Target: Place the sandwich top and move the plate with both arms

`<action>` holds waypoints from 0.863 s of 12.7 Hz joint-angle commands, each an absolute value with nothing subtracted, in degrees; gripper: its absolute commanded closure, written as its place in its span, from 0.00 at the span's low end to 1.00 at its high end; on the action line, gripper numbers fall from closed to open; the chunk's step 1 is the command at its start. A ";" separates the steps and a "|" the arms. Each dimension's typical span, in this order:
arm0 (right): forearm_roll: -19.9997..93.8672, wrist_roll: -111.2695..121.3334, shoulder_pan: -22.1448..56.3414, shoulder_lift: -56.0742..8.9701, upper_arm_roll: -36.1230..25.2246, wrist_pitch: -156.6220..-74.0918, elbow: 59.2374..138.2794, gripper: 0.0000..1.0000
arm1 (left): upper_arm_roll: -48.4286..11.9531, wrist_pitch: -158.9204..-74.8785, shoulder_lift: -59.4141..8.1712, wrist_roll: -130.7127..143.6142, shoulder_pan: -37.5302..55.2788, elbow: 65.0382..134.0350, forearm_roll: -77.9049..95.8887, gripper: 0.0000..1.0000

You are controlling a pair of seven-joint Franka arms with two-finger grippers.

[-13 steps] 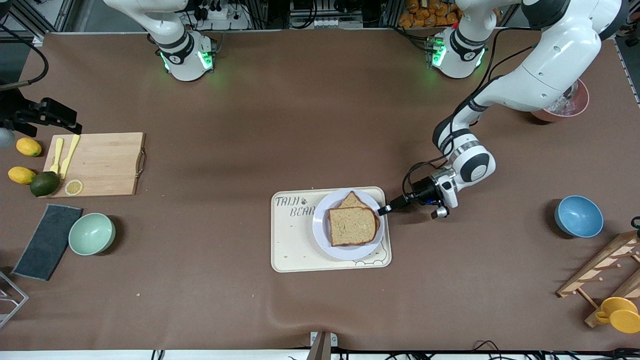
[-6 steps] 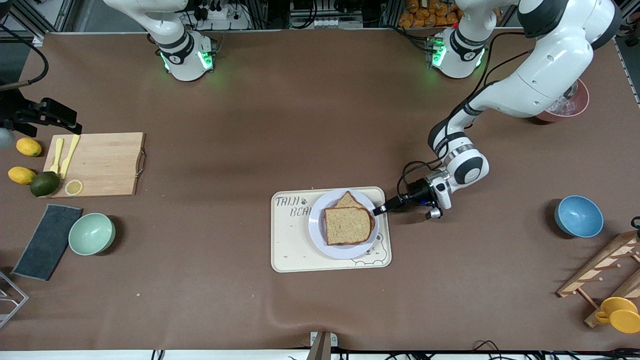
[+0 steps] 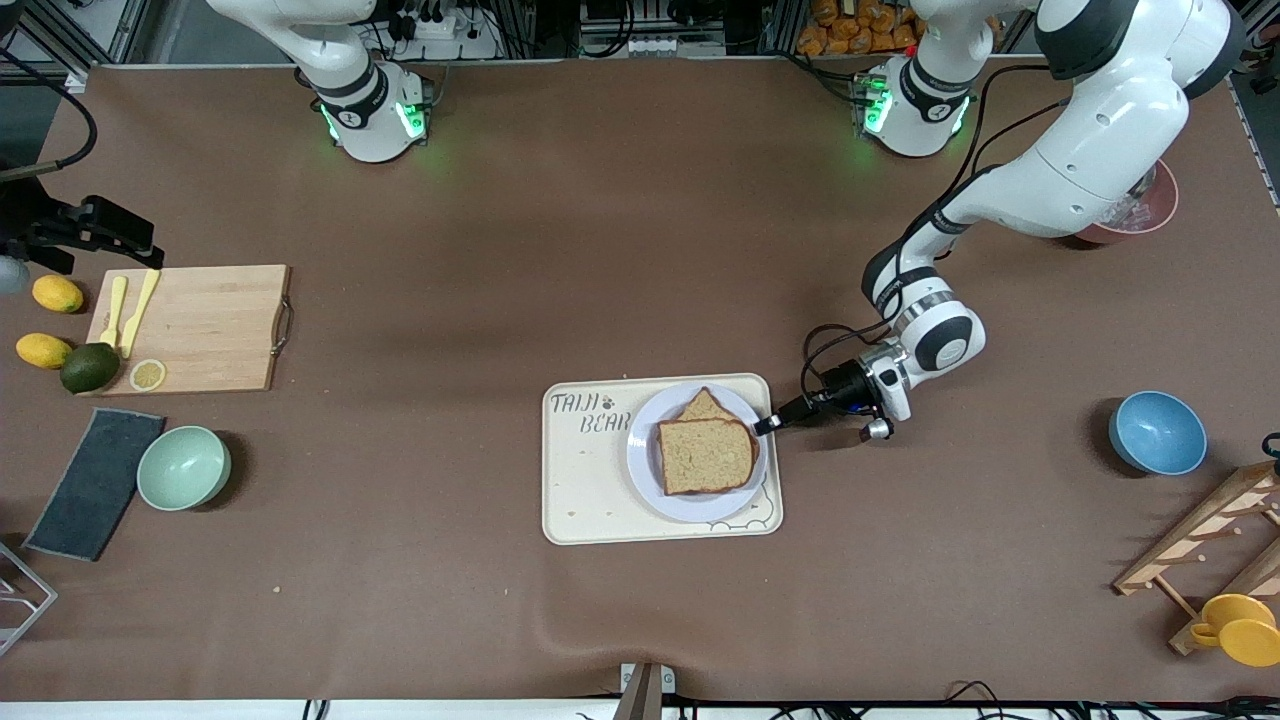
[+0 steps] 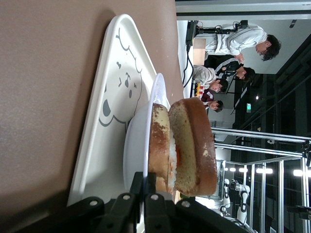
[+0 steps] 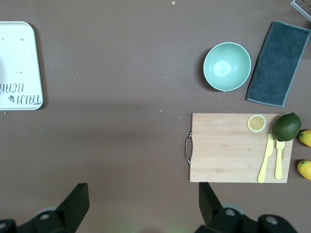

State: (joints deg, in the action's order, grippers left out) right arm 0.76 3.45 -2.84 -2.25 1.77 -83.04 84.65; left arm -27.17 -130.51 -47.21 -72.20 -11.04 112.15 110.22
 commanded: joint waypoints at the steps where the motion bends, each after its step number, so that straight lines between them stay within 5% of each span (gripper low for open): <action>1: 0.79 3.87 -3.08 -1.85 1.85 -83.50 85.17 0.00 | -26.81 -130.34 -47.64 -71.28 -10.63 111.18 109.34 1.00; 11: 0.79 3.87 -3.25 -1.76 1.85 -83.50 85.17 0.00 | -26.81 -132.98 -47.11 -68.99 -11.16 112.24 109.25 0.82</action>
